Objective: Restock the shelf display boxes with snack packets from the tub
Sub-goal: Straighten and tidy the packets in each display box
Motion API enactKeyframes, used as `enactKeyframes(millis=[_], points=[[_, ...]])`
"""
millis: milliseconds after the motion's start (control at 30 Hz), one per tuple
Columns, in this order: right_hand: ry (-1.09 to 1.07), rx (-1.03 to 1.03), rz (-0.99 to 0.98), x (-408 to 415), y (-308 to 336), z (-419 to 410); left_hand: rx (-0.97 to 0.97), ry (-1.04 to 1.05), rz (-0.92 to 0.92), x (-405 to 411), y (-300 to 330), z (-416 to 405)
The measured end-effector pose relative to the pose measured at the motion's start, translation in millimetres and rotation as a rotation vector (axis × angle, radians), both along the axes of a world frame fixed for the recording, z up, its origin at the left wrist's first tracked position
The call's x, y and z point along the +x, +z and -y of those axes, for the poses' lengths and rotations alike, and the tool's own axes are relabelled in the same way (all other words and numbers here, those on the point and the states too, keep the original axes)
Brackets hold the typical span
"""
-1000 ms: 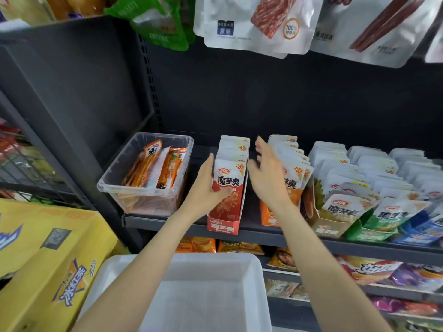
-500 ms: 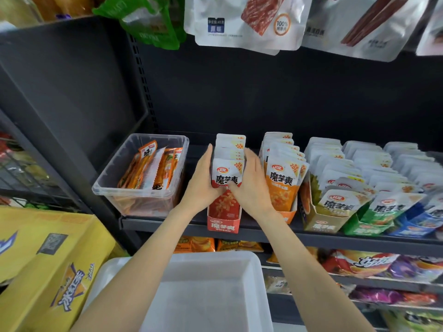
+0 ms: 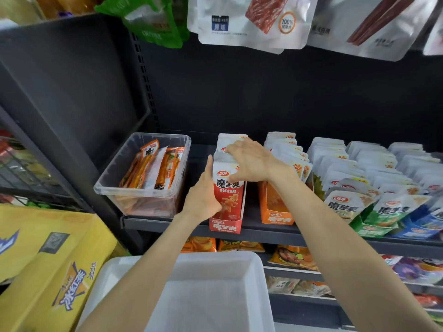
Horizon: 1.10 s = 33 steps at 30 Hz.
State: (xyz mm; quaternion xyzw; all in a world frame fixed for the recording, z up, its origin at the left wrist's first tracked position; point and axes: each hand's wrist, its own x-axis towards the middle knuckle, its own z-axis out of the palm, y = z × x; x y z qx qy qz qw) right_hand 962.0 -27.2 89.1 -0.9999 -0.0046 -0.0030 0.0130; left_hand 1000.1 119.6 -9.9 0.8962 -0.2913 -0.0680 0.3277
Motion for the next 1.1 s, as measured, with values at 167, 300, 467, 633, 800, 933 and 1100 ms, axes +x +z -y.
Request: enactKeyframes(millis=[167, 300, 467, 633, 800, 933, 1100], points=[[-0.024, -0.012, 0.028, -11.3, -11.0, -6.4, 0.028, 0.093, 0.085, -6.0, -1.6, -1.0], [0.006, -0.01, 0.23, -12.1, -14.6, -6.3, 0.046, 0.09, 0.172, -6.4, -1.0, -4.0], [-0.12, 0.04, 0.286, -14.1, -22.7, -3.2, -0.093, 0.045, 0.022, -8.2, 3.5, -4.1], [-0.292, 0.577, 0.416, -35.3, -45.2, -15.1, -0.57, -0.007, -0.437, -4.7, 30.2, 1.3], [-0.39, 1.18, 0.318, -22.2, -53.4, -30.6, -0.65, -0.028, -0.572, 5.9, 52.3, 20.8], [-0.368, 1.074, 0.327, -10.2, -62.5, -19.0, -0.63, -0.023, -0.522, 15.4, 49.9, 29.5], [-0.354, 1.008, 0.294, -10.0, -66.2, -13.0, -0.558, -0.014, -0.364, 20.6, 42.3, 34.6]])
